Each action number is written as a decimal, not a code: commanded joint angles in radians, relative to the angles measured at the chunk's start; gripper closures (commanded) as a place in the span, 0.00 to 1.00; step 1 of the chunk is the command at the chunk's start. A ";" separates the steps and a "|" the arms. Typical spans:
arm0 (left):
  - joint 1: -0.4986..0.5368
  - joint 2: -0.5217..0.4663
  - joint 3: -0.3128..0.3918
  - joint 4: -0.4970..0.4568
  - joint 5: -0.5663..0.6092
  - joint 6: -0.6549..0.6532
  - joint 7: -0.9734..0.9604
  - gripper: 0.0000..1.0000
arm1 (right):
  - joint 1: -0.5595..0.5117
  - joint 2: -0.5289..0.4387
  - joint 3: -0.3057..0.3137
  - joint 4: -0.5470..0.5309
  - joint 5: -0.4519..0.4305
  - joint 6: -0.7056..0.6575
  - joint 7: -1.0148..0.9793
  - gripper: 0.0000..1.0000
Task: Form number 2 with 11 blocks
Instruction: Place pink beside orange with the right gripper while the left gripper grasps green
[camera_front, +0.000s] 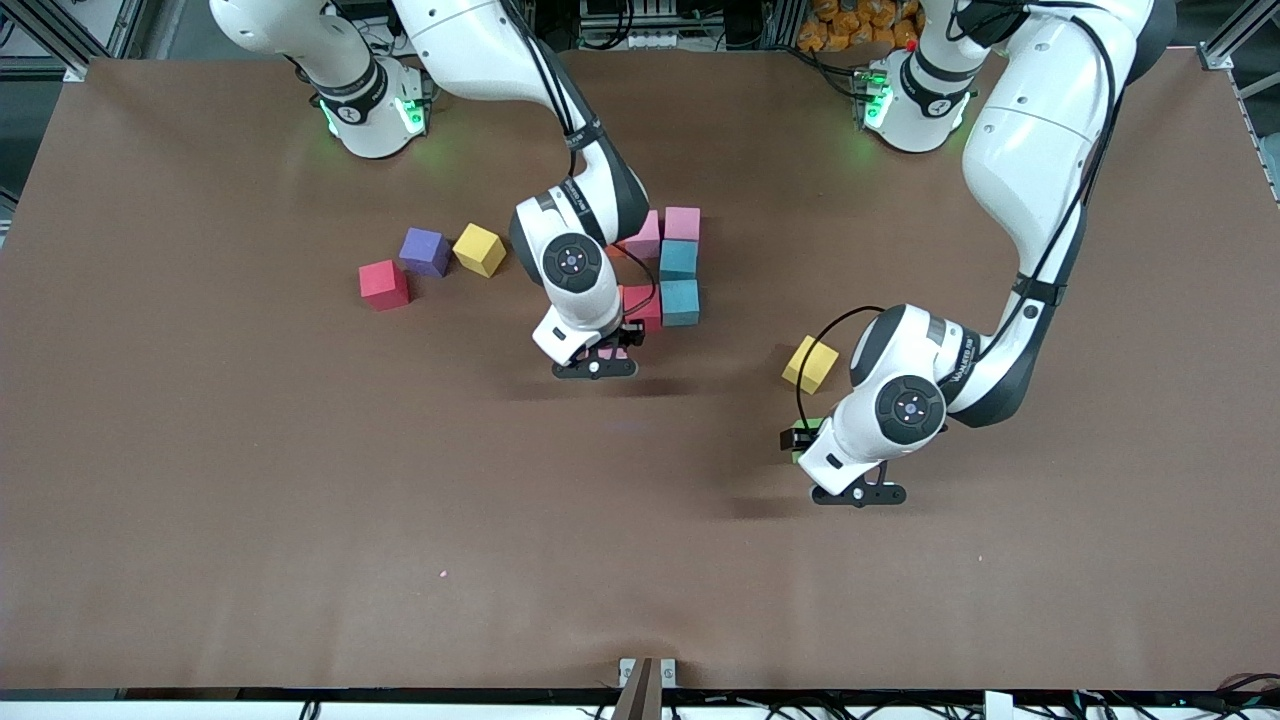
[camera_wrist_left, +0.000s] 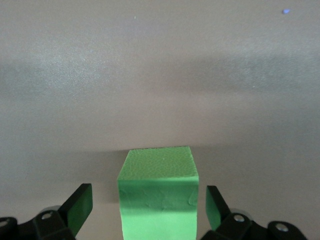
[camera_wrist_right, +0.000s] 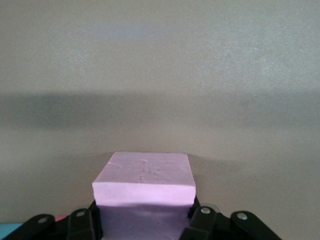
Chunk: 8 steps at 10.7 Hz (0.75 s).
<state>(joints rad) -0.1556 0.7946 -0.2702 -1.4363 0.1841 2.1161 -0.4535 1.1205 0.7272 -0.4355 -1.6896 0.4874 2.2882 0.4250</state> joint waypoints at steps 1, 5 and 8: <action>-0.007 0.021 0.005 0.020 0.028 0.002 0.010 0.00 | 0.013 -0.008 -0.003 -0.022 -0.012 0.017 0.005 0.74; -0.007 0.035 0.005 0.017 0.026 0.016 -0.002 0.08 | 0.018 -0.011 -0.003 -0.033 -0.047 0.010 0.003 0.74; -0.012 0.043 0.005 0.019 0.026 0.016 -0.010 0.24 | 0.022 -0.014 -0.003 -0.041 -0.044 0.008 0.005 0.74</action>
<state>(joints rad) -0.1563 0.8214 -0.2698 -1.4362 0.1867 2.1283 -0.4535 1.1261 0.7270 -0.4350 -1.6908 0.4583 2.2908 0.4242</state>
